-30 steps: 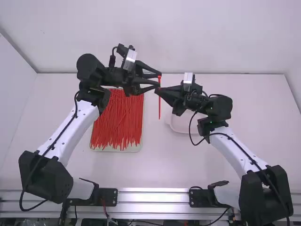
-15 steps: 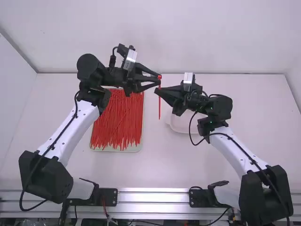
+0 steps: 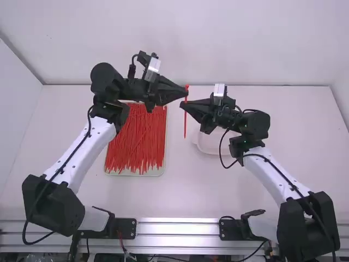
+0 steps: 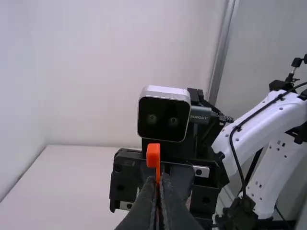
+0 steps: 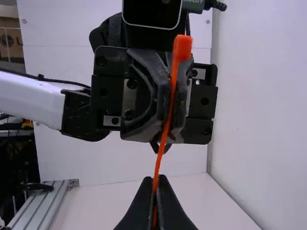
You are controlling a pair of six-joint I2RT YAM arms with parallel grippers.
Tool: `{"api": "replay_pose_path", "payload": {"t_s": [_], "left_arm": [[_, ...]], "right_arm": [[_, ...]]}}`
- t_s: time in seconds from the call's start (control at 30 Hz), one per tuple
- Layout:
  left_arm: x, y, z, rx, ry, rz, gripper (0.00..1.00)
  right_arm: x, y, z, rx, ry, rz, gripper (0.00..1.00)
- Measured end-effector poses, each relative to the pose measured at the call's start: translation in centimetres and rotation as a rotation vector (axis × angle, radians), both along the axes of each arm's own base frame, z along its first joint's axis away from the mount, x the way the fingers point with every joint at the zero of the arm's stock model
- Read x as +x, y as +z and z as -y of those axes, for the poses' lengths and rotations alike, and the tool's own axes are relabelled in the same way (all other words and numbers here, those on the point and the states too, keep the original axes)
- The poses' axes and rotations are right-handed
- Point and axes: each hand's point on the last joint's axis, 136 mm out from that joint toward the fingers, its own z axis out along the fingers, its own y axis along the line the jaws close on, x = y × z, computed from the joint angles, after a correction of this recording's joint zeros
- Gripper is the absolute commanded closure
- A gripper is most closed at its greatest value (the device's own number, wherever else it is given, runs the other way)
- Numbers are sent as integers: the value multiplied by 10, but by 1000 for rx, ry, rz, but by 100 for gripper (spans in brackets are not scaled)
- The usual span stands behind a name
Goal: Fasten the cable tie
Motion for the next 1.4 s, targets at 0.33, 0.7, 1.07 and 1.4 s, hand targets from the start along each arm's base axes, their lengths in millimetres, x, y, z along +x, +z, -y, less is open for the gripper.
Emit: {"api": "replay_pose_path", "payload": {"t_s": [0.33,0.7,1.07,1.4], "left_arm": [[0,1,1,-3,0,-4,98],[29,0,-15,-23,120,-205,98],[66,0,-59,-72,278,-401,98],[101,-4,-62,-47,336,-594,98]], "right_arm": [[0,1,0,3,-3,2,100],[6,2,10,14,-10,-45,0],[-16,-17,5,-109,88,136,0],[-9,-17,23,-131,49,212,0]]}}
